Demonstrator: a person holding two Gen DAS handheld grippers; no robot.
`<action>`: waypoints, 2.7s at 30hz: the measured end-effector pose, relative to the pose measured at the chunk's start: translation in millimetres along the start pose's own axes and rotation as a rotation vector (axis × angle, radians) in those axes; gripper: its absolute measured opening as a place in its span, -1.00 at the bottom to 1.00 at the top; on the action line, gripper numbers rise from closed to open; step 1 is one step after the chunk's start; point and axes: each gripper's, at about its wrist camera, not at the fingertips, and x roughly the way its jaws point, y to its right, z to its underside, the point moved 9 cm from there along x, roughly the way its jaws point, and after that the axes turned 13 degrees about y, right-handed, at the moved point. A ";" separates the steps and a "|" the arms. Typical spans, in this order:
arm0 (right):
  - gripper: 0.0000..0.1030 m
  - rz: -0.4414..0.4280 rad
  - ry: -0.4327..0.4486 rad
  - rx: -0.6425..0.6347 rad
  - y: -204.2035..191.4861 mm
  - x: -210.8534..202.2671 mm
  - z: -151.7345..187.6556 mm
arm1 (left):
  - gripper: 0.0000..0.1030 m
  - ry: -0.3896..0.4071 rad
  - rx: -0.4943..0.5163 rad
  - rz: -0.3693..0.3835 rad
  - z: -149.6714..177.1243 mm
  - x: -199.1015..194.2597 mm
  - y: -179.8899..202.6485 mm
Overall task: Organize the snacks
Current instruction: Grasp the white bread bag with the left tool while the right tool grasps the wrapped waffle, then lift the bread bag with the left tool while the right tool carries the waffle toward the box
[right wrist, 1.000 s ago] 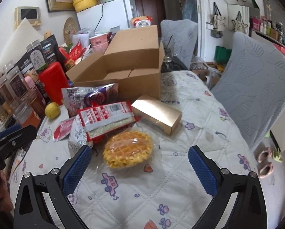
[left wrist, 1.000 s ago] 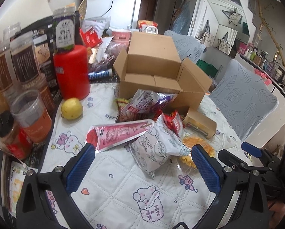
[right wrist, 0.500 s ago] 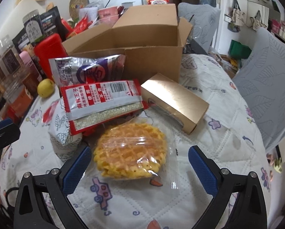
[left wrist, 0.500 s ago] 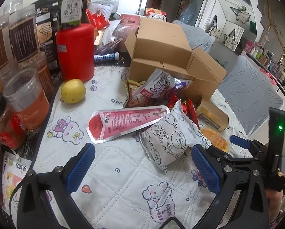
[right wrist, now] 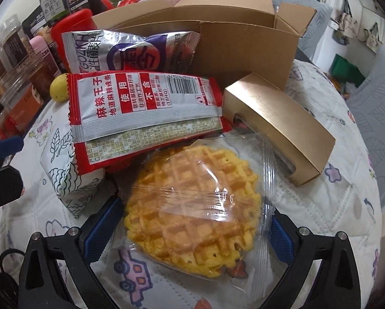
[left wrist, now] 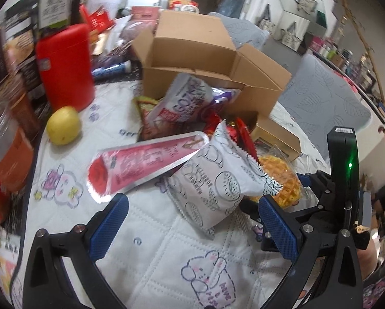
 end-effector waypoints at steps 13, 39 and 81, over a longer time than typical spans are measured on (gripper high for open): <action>0.39 -0.051 0.007 0.036 6.9 -19.1 3.8 | 1.00 -0.025 0.166 0.162 -5.1 35.9 24.8; 0.19 -0.035 0.066 0.100 20.7 -57.6 12.8 | 0.02 -0.120 0.124 0.118 27.8 39.2 23.1; 0.16 -0.169 0.332 0.041 -14.8 -136.4 -64.2 | 0.02 0.196 0.076 0.112 -64.1 -49.0 48.4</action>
